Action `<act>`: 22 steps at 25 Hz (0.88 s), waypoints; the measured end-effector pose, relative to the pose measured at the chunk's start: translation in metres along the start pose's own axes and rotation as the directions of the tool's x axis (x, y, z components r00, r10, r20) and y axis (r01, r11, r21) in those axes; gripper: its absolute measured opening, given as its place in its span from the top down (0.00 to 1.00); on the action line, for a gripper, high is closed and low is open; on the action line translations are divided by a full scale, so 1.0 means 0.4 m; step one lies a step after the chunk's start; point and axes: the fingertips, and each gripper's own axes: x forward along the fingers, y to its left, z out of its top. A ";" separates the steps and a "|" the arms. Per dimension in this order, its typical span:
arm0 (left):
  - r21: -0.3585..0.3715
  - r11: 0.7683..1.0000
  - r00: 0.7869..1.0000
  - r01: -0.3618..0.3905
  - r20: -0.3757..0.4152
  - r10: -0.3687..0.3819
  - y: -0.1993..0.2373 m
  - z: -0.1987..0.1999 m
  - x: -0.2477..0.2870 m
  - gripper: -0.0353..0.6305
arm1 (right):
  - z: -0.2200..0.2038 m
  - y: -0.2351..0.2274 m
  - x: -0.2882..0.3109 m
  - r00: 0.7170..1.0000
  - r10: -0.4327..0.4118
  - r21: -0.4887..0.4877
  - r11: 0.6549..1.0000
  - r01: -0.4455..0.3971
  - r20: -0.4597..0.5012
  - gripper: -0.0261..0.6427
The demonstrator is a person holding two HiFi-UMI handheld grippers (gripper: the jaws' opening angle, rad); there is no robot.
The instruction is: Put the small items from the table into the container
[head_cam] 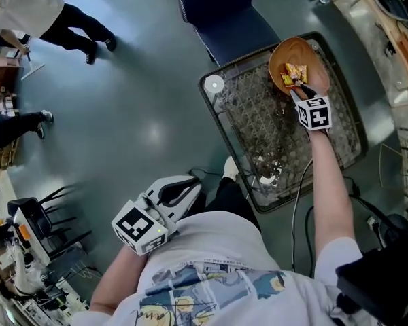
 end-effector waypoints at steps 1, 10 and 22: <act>0.009 1.000 1.000 0.010 0.001 -0.010 -0.005 0.002 0.001 0.93 | -0.003 0.007 -0.018 1.000 -0.005 0.003 1.000 0.005 0.011 0.75; 0.105 0.986 0.991 0.130 0.027 -0.134 -0.042 0.003 -0.028 0.93 | -0.062 0.180 -0.231 0.994 -0.055 0.045 0.998 0.051 0.095 0.75; 0.199 0.932 0.949 0.303 0.030 -0.315 -0.102 -0.085 -0.215 0.93 | -0.163 0.661 -0.529 0.990 -0.021 0.117 0.993 0.005 0.138 0.87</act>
